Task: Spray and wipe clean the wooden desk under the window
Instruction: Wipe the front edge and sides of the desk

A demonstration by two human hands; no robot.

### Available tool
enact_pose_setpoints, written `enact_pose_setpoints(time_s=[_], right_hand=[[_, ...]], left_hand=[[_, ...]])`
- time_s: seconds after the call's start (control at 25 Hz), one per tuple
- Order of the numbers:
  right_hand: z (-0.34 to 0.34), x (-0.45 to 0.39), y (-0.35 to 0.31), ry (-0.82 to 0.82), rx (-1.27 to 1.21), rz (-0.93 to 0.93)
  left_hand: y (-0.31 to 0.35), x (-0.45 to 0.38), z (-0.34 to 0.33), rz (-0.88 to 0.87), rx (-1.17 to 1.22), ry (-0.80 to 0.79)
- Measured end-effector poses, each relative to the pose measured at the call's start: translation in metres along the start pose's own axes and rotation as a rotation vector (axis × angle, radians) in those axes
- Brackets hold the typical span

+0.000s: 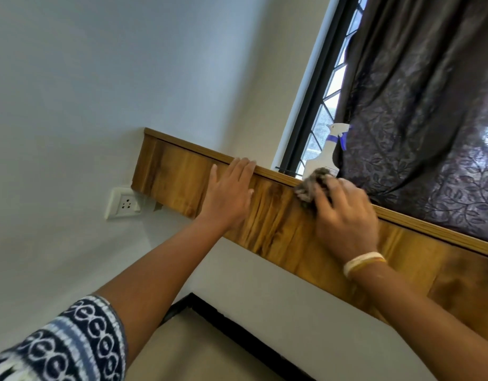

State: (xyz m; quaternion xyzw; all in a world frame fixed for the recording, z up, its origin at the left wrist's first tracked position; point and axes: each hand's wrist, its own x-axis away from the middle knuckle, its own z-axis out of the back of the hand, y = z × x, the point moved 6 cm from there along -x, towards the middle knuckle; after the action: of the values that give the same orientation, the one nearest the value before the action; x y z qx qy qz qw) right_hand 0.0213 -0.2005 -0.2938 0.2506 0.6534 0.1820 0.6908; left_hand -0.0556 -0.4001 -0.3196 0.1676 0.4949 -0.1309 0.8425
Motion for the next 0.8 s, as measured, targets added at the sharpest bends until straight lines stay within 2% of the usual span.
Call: enact_pose_setpoints(time_s=[0.08,0.16,0.28,0.36,0.52,0.6,0.72,0.8], right_hand=[[-0.015,-0.028,-0.031,-0.002,-0.043,0.038],[-0.033,-0.052,-0.061,-0.048,-0.074,0.062],[-0.04,-0.055,-0.068,-0.089,-0.106,0.099],[-0.029,-0.035,-0.047,-0.049,-0.114,0.13],[0.004,0.022,0.02,0.016,-0.061,0.08],[0.02,0.049,0.05,0.005,-0.035,0.033],[0.045,0.087,0.088,0.004,-0.012,-0.044],[0.061,0.112,0.112,0.008,0.017,-0.074]], left_hand=[[-0.003,-0.002,0.003,-0.008,-0.063,0.006],[-0.004,-0.003,0.004,-0.019,-0.148,-0.054],[-0.001,-0.004,0.008,-0.017,-0.256,-0.138],[0.002,-0.004,0.009,-0.002,-0.29,-0.174],[0.026,0.003,0.012,0.071,-0.398,-0.199],[0.056,0.007,0.019,-0.001,-0.431,-0.177],[0.114,0.025,0.016,-0.203,-0.371,-0.156],[0.14,0.035,0.011,-0.239,-0.307,-0.178]])
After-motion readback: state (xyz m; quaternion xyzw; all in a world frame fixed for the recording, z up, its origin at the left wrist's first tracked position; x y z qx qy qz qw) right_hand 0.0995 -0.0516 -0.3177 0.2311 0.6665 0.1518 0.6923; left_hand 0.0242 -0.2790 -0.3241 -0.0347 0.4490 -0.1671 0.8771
